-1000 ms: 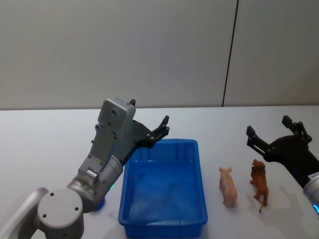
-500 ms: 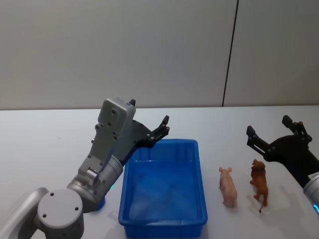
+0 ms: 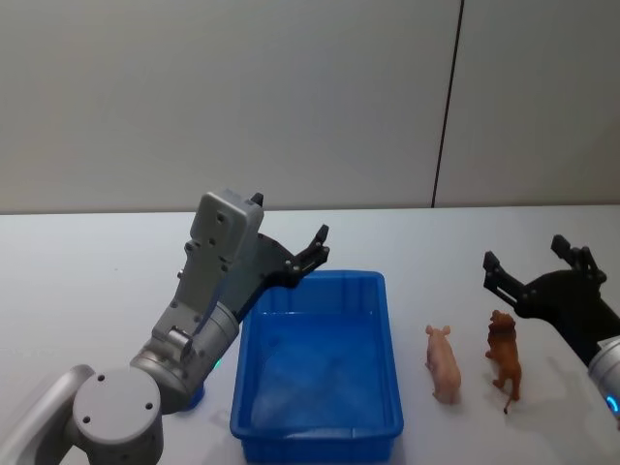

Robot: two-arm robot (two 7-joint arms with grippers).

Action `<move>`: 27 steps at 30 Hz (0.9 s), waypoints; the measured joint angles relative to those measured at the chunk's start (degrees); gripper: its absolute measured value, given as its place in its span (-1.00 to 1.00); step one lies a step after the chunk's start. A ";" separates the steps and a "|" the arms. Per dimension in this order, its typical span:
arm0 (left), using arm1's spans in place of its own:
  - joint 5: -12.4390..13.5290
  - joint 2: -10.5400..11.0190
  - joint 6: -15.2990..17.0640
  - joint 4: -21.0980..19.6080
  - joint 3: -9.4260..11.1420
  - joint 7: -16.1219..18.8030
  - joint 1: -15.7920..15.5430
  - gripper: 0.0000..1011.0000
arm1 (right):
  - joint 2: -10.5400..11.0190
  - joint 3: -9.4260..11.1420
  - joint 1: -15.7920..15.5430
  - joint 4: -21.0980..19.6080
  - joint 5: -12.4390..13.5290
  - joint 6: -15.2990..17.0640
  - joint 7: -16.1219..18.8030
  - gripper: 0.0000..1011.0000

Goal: Pick up the two dolls from the table and place them into the box.

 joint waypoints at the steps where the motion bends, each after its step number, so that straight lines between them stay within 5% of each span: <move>1: 0.00 0.00 0.00 0.00 0.00 0.00 0.00 0.98 | 0.00 0.00 0.00 0.00 0.00 0.00 0.00 0.98; 27: 0.00 0.00 0.00 0.00 0.00 0.00 0.00 0.98 | -3.24 -0.92 1.32 4.56 0.87 11.09 -5.38 0.98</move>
